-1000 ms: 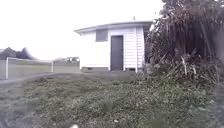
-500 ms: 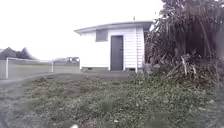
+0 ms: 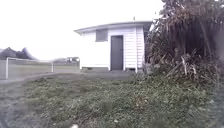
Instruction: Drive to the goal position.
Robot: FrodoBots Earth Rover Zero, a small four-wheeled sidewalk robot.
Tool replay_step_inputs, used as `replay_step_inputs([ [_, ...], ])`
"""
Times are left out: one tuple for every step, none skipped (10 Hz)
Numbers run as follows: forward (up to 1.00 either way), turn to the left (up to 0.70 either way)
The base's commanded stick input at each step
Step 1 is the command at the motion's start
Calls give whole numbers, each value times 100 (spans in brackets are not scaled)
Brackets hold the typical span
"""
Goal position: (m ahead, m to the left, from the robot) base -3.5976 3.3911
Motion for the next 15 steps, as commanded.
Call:
replay_step_inputs([
  [0,0],
  [1,0],
  [0,0],
  [0,0],
  [0,0],
  [0,0],
  [0,0],
  [0,0],
  [0,0],
  [0,0],
  [0,0],
  [2,45],
  [1,45],
  [0,45],
  [0,45],
])
